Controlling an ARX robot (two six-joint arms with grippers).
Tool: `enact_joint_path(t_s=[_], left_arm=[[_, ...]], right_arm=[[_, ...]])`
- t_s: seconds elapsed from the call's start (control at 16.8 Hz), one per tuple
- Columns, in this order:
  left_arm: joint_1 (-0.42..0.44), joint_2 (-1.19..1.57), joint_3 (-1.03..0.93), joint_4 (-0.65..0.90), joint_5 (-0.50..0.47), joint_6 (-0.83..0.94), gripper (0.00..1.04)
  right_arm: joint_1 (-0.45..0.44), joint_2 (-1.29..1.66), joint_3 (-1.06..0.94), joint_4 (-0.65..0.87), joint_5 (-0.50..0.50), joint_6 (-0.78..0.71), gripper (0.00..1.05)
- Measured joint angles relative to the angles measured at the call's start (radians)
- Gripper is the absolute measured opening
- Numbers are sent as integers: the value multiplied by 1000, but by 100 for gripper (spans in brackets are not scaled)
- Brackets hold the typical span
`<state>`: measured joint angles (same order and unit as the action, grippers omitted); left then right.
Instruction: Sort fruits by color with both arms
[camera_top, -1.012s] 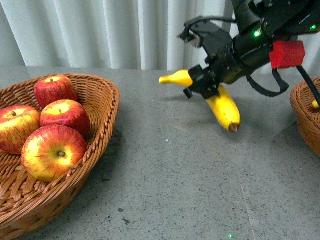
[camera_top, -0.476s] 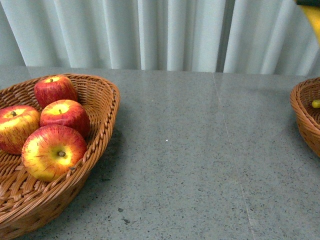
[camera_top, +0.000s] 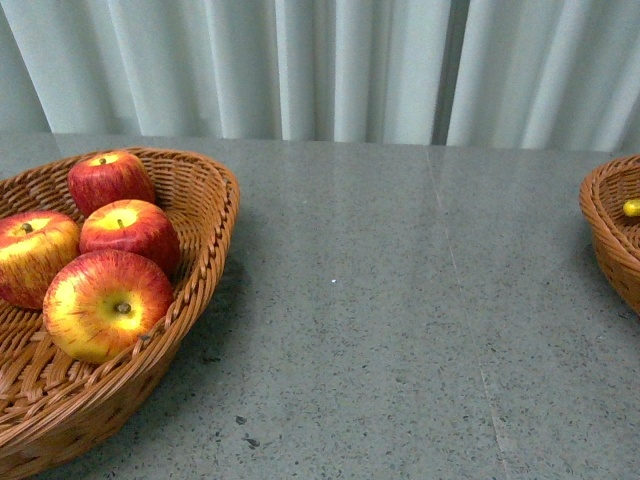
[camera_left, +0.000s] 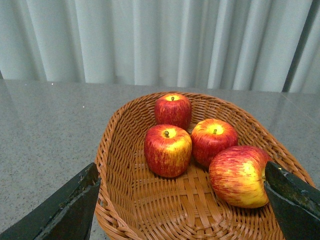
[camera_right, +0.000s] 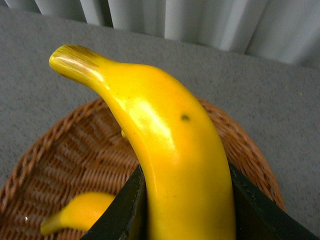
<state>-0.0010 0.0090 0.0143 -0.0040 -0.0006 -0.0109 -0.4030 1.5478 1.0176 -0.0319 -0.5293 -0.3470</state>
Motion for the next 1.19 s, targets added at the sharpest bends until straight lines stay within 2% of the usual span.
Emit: enact_joint_path(t_s=[0.24, 0.66, 0.71, 0.83, 1.01, 1.19], left_arm=[[0, 0, 0, 0, 0, 0, 98], [0, 0, 0, 0, 0, 0, 98], [0, 0, 0, 0, 0, 0, 98], [0, 0, 0, 0, 0, 0, 98], [0, 0, 0, 0, 0, 0, 98], [0, 0, 0, 0, 0, 0, 98]], right_arm=[[-6, -25, -61, -109, -23, -122, 37], [17, -111, -53, -63, -76, -56, 100], [17, -140, -49, -25, -92, -14, 97], [20, -211, -57, 88, -113, 99, 98], [32, -257, -80, 140, -113, 149, 98], [72, -420, -202, 264, -115, 320, 98]])
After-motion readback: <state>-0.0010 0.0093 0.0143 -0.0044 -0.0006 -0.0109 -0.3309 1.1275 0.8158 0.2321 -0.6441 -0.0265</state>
